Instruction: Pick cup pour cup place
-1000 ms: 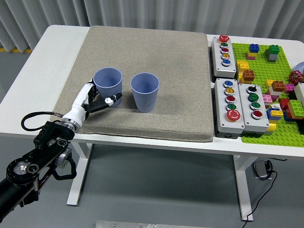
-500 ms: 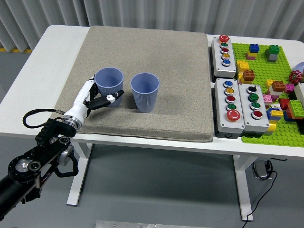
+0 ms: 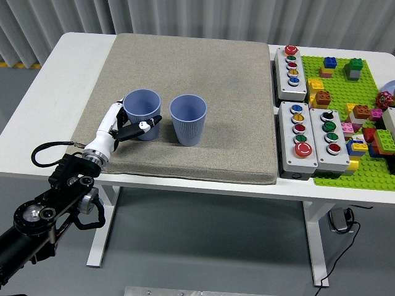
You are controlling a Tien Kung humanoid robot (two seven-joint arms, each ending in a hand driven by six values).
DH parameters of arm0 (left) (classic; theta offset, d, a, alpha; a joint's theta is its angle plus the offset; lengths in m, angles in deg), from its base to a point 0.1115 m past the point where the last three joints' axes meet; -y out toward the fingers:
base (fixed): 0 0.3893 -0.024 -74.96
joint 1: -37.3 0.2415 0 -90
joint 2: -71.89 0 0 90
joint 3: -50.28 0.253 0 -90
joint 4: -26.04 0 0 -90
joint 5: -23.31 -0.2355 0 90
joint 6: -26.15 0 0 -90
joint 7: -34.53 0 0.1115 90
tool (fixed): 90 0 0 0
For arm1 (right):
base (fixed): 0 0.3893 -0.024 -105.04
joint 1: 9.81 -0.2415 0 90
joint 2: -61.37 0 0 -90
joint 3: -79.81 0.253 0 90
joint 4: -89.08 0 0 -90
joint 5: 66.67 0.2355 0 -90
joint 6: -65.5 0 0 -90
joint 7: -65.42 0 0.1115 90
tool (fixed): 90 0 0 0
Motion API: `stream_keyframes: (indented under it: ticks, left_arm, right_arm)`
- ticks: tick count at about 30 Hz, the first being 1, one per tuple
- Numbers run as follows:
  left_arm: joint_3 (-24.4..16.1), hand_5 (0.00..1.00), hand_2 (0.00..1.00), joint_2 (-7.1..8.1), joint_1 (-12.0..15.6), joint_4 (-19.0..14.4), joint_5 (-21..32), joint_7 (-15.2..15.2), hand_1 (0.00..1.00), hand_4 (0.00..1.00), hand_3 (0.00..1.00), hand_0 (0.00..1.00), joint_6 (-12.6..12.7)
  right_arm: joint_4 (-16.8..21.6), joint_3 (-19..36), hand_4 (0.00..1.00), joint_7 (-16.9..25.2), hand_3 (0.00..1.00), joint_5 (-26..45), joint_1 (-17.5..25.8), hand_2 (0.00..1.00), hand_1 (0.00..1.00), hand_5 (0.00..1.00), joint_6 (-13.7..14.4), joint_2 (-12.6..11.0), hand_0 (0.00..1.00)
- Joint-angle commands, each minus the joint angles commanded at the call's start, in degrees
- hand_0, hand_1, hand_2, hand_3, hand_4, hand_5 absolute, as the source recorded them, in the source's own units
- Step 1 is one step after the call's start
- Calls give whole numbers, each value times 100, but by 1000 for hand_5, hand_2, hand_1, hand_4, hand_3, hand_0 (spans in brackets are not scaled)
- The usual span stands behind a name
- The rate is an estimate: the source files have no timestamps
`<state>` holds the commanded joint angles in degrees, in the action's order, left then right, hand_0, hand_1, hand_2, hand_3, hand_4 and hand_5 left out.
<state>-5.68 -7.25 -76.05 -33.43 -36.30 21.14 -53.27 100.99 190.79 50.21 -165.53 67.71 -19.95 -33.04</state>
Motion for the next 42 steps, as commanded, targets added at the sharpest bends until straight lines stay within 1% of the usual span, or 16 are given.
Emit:
stream_keyframes:
  ticks: [1,6,7,13,20,23,26,29,30,31,33,35,36,37,39,42]
  left_arm:
    - [10,253,569,-3,-1,1,10,-10,593,888,568,682,9]
    - [16,253,569,-12,13,-23,35,-52,593,888,568,682,39]
    - [13,250,530,-12,19,-33,26,-50,551,885,543,656,41]
    - [-4,256,528,2,39,-68,9,-44,531,881,535,645,41]
    - [-45,255,526,23,49,-125,-77,-20,529,880,531,642,40]
    - [-97,255,526,78,45,-238,-224,42,529,880,531,642,50]
    - [-166,242,527,180,41,-401,-575,176,525,869,524,642,67]
    - [-224,242,527,347,-7,-606,-1184,395,525,869,524,642,77]
    - [-228,242,527,379,-21,-638,-1323,430,525,869,524,642,70]
    - [-217,242,524,451,-65,-692,-1483,506,517,868,520,624,53]
    - [-197,242,524,518,-117,-734,-1657,582,517,868,520,624,21]
    - [-145,242,524,627,-241,-801,-1956,736,517,868,520,624,-48]
    - [-138,242,524,642,-259,-811,-2021,759,517,868,520,624,-57]
    - [-112,224,518,682,-314,-857,-2166,834,491,849,520,593,-82]
    - [-51,224,518,746,-411,-958,-2441,949,491,849,520,593,-154]
    - [14,224,518,792,-525,-1072,-2750,1063,491,849,520,593,-268]
  right_arm:
    - [0,-2,7,-1,600,-1,-5,606,650,381,-2,-1,702]
    - [0,-8,7,-3,600,9,-10,606,650,381,-2,0,702]
    - [0,-9,7,-4,600,9,-10,606,650,380,-2,0,702]
    - [1,-5,7,-5,600,6,-1,606,650,380,-3,0,702]
    - [0,-2,7,-2,599,4,5,606,649,381,-4,-3,702]
    - [-1,-6,7,0,599,14,6,606,649,381,-2,-5,702]
    - [-3,-13,7,5,599,30,13,606,649,380,1,-9,702]
    - [-5,-15,7,14,599,44,33,606,649,380,4,-18,702]
    - [-5,-14,7,15,599,44,38,606,649,380,5,-19,702]
    - [-5,-14,8,16,599,44,47,606,649,378,5,-22,702]
    - [-5,-12,8,16,599,39,56,606,649,378,5,-23,702]
    - [-3,-12,8,11,599,33,75,606,649,378,3,-26,702]
    - [-2,-13,8,10,599,32,78,606,649,378,3,-26,702]
    - [-1,-14,8,7,600,34,86,606,649,379,3,-26,702]
    - [0,-16,8,3,600,32,100,606,649,379,4,-27,702]
    - [0,-17,8,2,600,26,105,606,649,379,2,-31,702]
